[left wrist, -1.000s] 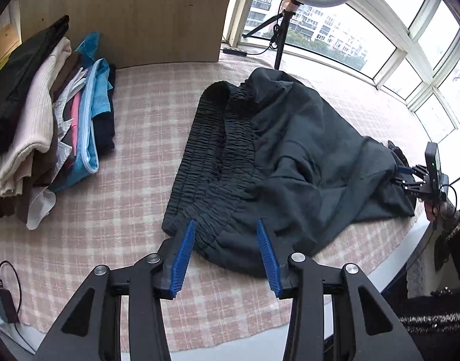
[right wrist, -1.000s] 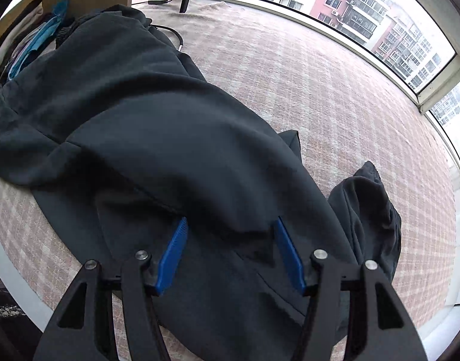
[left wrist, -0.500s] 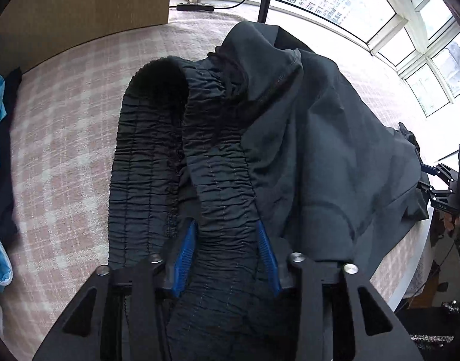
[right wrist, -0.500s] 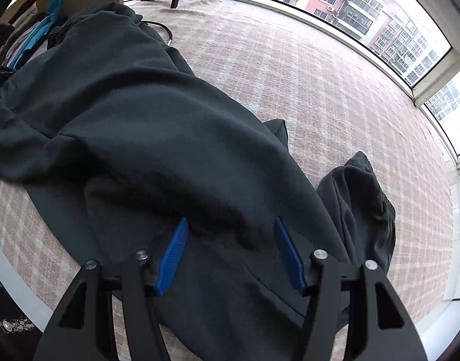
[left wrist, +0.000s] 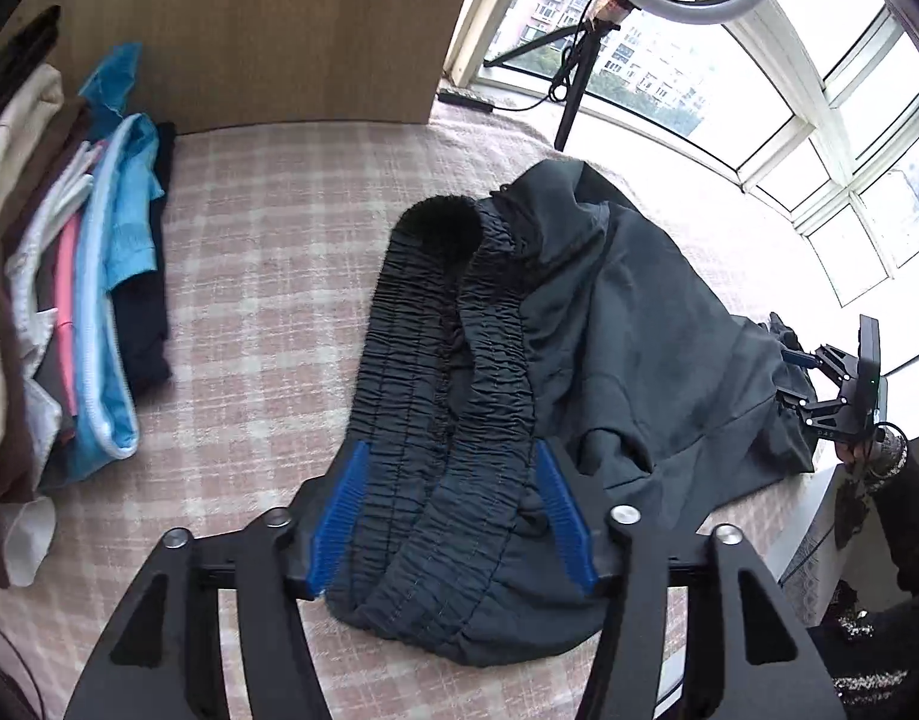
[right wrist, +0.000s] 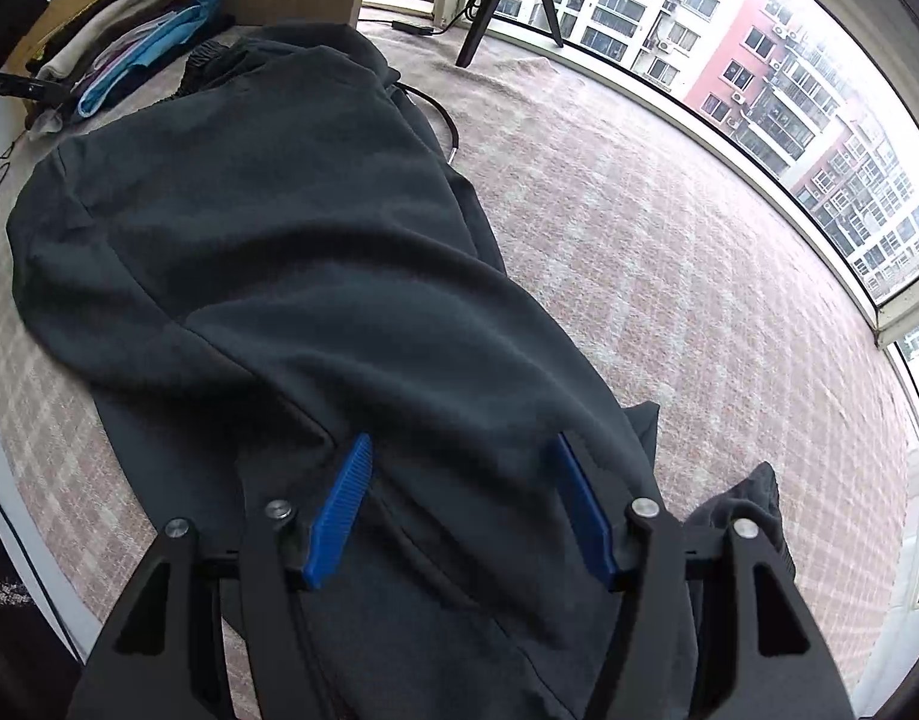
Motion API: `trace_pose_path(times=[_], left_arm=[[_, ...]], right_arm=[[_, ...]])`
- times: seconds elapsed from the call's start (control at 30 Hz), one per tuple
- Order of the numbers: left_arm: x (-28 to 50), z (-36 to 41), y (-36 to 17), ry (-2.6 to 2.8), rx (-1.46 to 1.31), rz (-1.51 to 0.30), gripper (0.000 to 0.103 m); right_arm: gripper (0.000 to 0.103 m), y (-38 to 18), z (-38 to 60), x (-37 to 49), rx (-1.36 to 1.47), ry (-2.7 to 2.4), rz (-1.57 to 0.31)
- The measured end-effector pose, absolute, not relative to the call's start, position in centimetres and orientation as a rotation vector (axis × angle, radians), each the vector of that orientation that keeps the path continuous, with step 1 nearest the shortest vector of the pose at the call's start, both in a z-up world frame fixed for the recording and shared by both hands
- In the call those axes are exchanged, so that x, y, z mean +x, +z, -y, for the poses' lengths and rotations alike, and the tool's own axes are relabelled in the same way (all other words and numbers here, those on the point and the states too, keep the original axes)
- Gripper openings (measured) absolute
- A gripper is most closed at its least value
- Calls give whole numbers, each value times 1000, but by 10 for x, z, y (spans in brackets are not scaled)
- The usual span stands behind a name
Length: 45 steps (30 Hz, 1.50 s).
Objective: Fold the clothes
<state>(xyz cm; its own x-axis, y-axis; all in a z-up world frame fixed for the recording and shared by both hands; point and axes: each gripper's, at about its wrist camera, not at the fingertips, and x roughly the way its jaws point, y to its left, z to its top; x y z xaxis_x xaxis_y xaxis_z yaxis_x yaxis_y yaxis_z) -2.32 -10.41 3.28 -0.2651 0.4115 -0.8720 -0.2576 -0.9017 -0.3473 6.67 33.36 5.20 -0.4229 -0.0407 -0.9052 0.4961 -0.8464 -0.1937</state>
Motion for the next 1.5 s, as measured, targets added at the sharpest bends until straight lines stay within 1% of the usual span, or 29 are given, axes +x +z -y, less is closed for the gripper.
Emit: trace_pose_path(times=[0.1,0.2,0.23,0.27,0.3,0.33,0.37,0.4,0.47,0.5,0.57,0.6,0.63,0.73,0.83,0.9,0.93,0.97,1.0,1.03,1.07,1.17,1.2,1.37,1.43,1.5], left_arm=[[-44,75,5,2123,-1619,143,60],[-60,53,-17,2065,-1663,98,60],[-63,49,-22,2043,-1677,99,57],[-66,45,-27,2021,-1690,100,40],[-64,42,-24,2028,-1678,78,18],[-60,39,-18,2042,-1657,49,14],[-54,39,-9,2061,-1624,29,12],[-49,42,2,2071,-1595,28,6],[-36,61,30,2127,-1561,58,5],[-29,71,44,2157,-1544,75,4],[-15,94,74,2222,-1502,113,4],[-8,109,88,2251,-1479,144,4],[1,122,100,2276,-1462,176,4],[27,156,124,2348,-1446,252,4],[47,183,126,2367,-1493,346,4],[56,194,115,2355,-1523,369,4],[59,195,109,2355,-1545,363,4],[61,197,104,2349,-1565,359,4],[63,198,98,2341,-1580,377,4],[64,198,92,2332,-1594,400,4],[64,199,86,2321,-1608,417,4],[63,203,73,2305,-1645,443,4],[65,203,71,2302,-1656,452,4],[84,205,62,2268,-1707,472,4],[89,203,55,2257,-1735,477,4],[94,200,47,2247,-1764,485,4]], right_arm=[[63,45,-327,70,1474,-2262,-705],[63,43,-331,77,1477,-2239,-722],[63,43,-333,78,1481,-2239,-718],[63,44,-335,79,1485,-2241,-710],[63,45,-338,80,1488,-2244,-700],[63,45,-339,80,1488,-2245,-692],[63,45,-340,80,1486,-2243,-683],[63,46,-341,80,1484,-2241,-675],[63,46,-340,79,1473,-2230,-675],[61,46,-339,79,1467,-2224,-677],[46,49,-336,80,1457,-2209,-676],[28,51,-335,81,1455,-2199,-674],[15,53,-333,83,1457,-2187,-670],[5,61,-327,92,1443,-2156,-661],[3,76,-326,107,1414,-2150,-628],[3,89,-326,118,1392,-2148,-587],[4,95,-327,124,1383,-2145,-567],[10,98,-329,130,1394,-2138,-566],[39,98,-330,135,1420,-2127,-578],[74,98,-331,140,1432,-2127,-602],[80,96,-332,148,1413,-2137,-638],[80,80,-342,169,1385,-2142,-746],[80,76,-342,172,1400,-2126,-750],[80,70,-338,201,1452,-2005,-662],[80,64,-334,218,1439,-1990,-748],[80,53,-327,232,1408,-1988,-884]])
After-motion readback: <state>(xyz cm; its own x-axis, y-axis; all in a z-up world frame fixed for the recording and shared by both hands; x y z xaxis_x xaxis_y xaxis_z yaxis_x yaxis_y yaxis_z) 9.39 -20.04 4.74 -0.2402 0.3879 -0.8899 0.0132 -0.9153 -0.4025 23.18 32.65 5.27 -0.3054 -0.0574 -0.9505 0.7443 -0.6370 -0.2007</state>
